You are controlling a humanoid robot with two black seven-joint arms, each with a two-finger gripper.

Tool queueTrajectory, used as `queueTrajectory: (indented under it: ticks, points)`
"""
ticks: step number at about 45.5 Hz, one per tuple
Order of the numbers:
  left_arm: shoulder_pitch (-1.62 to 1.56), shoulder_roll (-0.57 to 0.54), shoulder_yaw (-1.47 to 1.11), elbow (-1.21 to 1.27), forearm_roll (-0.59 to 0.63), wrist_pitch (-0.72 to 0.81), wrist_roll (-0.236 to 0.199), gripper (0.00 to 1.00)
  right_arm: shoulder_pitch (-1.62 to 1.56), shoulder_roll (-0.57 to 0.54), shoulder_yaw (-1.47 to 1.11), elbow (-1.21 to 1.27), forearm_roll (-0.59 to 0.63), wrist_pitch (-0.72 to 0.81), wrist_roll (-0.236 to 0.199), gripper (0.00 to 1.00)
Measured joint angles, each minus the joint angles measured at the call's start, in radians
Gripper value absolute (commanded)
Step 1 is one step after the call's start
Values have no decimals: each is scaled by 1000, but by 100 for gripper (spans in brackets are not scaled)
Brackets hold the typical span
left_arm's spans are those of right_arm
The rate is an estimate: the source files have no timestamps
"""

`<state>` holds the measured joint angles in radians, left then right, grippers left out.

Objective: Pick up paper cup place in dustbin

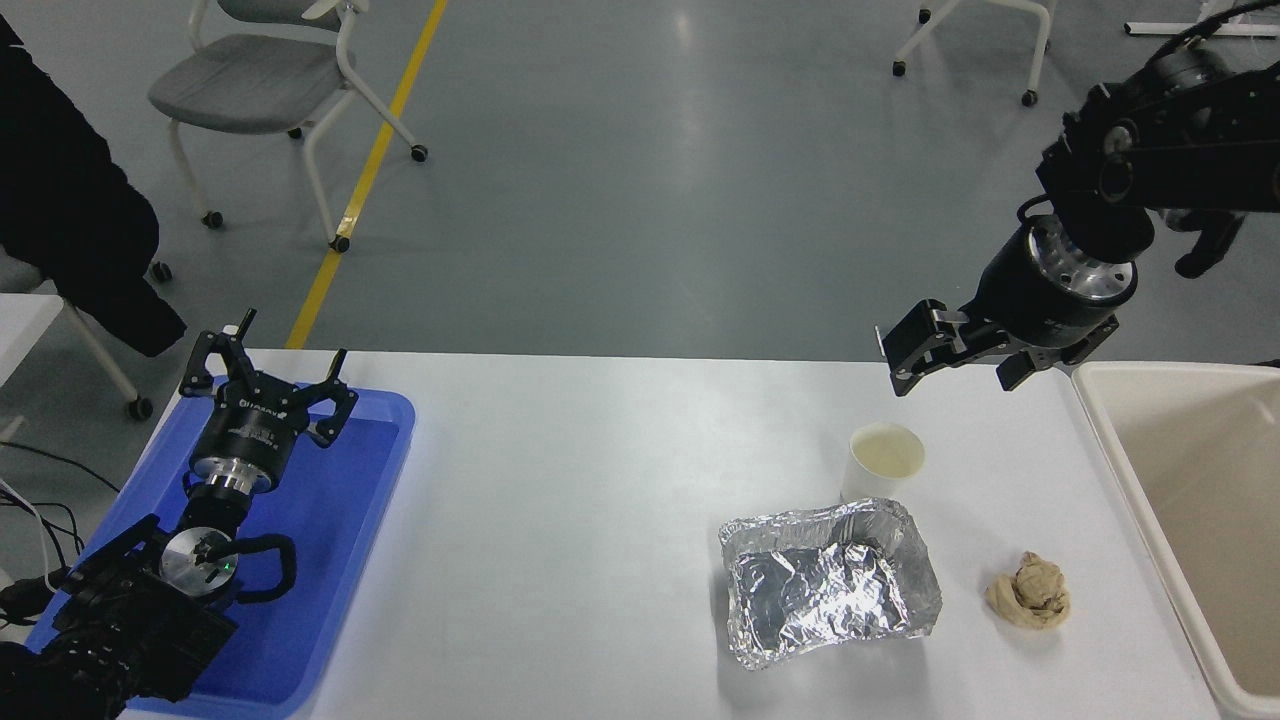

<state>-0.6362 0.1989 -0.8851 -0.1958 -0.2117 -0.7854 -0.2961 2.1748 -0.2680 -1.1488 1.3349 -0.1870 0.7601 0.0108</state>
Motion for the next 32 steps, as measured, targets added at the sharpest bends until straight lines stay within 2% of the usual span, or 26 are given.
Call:
queueTrajectory:
  ticks: [12,32]
  points:
    - [1,-2,-1,0,0,0,0,100,52,65,-28,35,76,18,3,100]
    - [2,-4,0,1,-1,0,-3,100,17,79,-19,21,71,4,4,100]
